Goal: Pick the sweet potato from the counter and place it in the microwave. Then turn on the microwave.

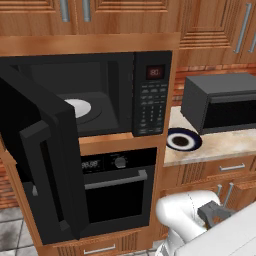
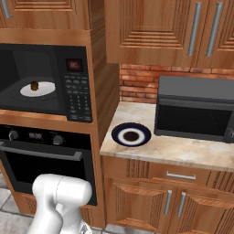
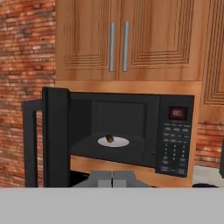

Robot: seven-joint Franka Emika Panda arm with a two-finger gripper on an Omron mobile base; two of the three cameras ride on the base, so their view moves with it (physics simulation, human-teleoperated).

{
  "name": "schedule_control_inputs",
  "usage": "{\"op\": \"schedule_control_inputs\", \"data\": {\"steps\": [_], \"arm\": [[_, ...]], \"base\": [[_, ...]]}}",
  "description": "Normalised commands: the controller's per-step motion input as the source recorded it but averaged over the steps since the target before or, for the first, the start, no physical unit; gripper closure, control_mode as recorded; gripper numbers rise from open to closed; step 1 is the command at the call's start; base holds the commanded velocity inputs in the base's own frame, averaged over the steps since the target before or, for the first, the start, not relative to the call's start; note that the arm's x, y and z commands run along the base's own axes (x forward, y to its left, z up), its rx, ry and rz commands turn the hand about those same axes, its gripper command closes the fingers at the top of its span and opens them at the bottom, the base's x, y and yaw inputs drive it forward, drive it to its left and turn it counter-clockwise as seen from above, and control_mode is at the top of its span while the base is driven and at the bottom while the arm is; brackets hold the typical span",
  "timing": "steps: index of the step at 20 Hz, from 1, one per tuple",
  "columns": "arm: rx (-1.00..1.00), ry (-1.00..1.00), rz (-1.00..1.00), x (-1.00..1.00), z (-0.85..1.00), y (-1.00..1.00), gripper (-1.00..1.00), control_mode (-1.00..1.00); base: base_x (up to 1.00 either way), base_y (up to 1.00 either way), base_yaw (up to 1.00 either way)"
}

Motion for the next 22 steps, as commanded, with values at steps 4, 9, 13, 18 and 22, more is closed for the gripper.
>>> {"op": "schedule_control_inputs", "data": {"steps": [4, 9, 13, 18, 22], "arm": [[0.0, -0.04, -0.03, 0.0, 0.0, 0.22, 1.0, -1.0], [0.0, -0.03, -0.03, 0.0, -0.01, 0.26, 1.0, -1.0], [0.0, -0.01, -0.03, 0.0, -0.05, 0.27, 1.0, -1.0], [0.0, 0.0, -0.03, 0.0, -0.08, 0.24, 1.0, -1.0], [0.0, 0.0, -0.04, 0.0, -0.08, 0.21, 1.0, -1.0]], "base": [[0.0, 0.0, 0.0], [0.0, 0.0, 0.0], [0.0, 0.0, 0.0], [0.0, 0.0, 0.0], [0.0, 0.0, 0.0]]}}
